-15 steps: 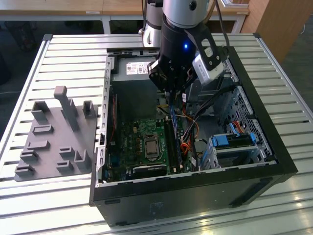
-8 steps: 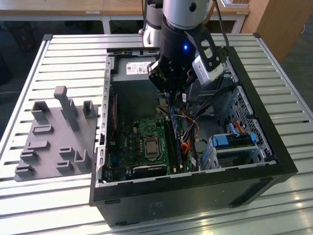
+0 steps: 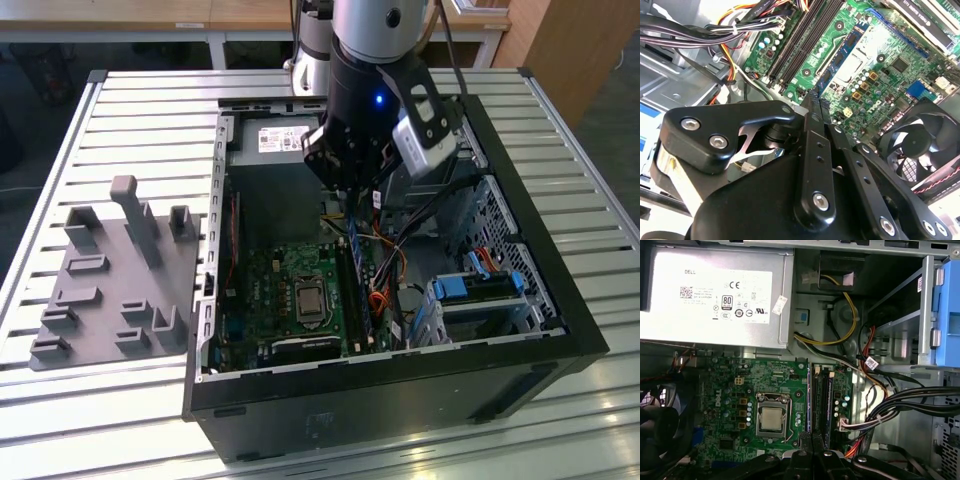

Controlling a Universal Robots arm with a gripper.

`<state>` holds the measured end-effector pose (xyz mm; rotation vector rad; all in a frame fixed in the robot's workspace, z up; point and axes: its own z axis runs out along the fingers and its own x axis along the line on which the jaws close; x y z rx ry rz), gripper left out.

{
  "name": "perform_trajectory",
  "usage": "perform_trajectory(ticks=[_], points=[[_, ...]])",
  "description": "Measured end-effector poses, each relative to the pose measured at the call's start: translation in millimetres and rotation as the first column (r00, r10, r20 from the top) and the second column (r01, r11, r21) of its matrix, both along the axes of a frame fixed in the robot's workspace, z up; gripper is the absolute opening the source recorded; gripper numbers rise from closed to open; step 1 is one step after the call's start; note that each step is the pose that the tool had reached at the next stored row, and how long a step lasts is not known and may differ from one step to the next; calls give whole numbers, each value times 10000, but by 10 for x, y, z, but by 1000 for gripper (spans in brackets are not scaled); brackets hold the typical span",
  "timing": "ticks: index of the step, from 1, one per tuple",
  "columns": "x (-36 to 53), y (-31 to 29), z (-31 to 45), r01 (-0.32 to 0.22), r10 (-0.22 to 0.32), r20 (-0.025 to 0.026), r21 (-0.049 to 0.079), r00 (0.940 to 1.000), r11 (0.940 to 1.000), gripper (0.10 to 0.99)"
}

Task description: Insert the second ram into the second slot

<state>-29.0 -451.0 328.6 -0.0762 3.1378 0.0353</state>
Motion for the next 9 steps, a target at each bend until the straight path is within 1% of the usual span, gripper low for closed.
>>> perform_trajectory(ticks=[9], points=[[0, -2, -37, 0, 0, 0, 1, 10000, 10000, 114]])
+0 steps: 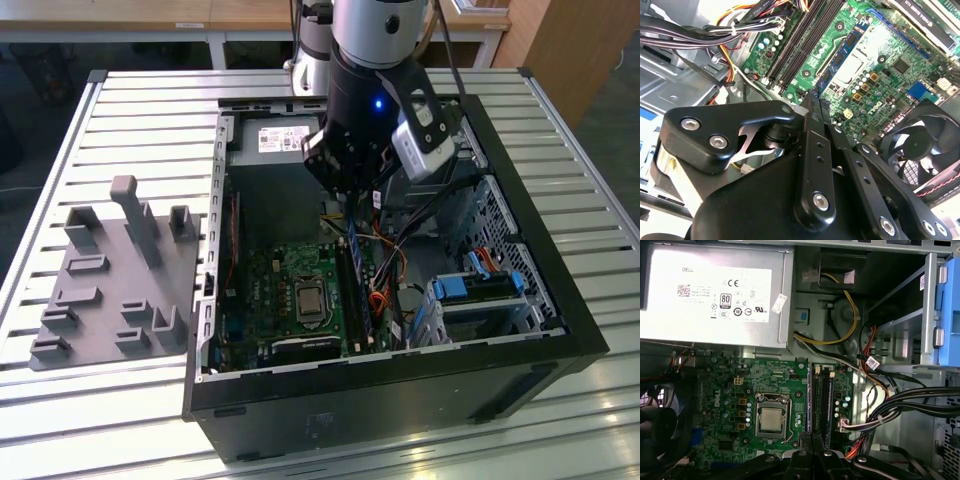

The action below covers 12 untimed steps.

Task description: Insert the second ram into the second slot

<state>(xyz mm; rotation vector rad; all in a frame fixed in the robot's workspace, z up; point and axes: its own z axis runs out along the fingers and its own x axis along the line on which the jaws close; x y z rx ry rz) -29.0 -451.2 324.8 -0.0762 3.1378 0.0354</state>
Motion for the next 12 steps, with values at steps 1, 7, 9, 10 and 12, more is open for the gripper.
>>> perform_trajectory(ticks=[1, 7, 9, 10, 12], points=[[0, 0, -5, 0, 0, 0, -1, 10000, 10000, 114], [0, -2, -32, 0, 0, 0, -1, 10000, 10000, 114], [0, -2, -40, 0, 0, 0, 0, 10000, 10000, 114], [0, -2, -44, 0, 0, 0, 0, 10000, 10000, 114], [0, -2, -51, 0, 0, 0, 0, 10000, 10000, 114]])
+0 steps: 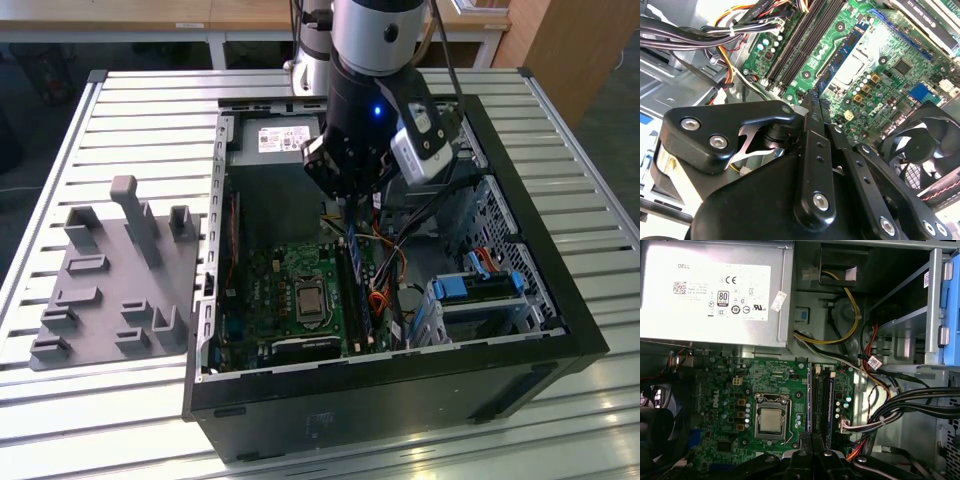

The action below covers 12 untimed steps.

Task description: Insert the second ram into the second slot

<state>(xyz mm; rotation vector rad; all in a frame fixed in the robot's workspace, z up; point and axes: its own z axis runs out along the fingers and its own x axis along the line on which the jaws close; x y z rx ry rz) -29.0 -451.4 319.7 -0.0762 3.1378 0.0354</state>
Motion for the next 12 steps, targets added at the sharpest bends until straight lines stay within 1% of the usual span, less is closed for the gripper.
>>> perform_trajectory(ticks=[12], points=[[0, 0, -41, 0, 0, 1, 1, 10000, 10000, 114]])
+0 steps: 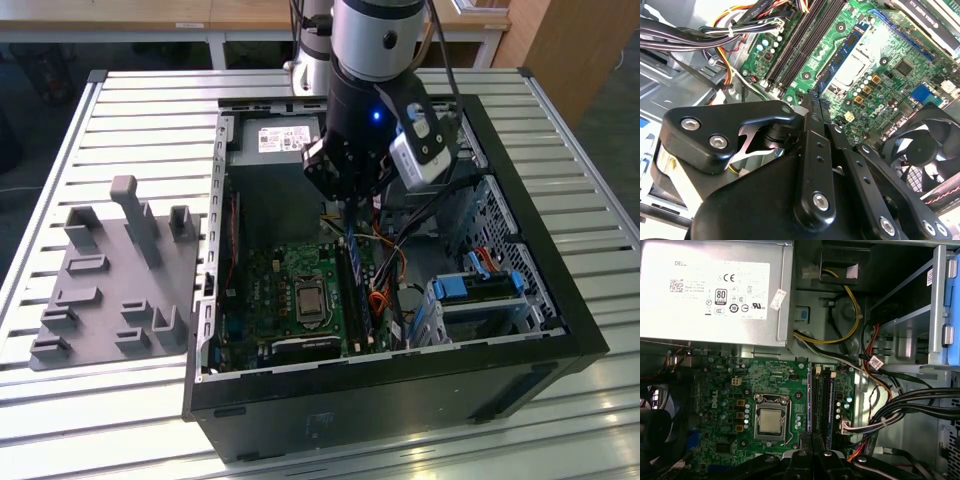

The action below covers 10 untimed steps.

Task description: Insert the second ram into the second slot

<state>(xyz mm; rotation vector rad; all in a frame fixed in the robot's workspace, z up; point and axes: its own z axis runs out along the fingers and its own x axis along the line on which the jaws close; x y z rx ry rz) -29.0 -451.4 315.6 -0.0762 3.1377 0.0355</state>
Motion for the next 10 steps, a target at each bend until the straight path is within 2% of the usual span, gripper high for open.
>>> perform_trajectory(ticks=[10], points=[[0, 0, -39, 0, 0, 0, -1, 10000, 10000, 114]])
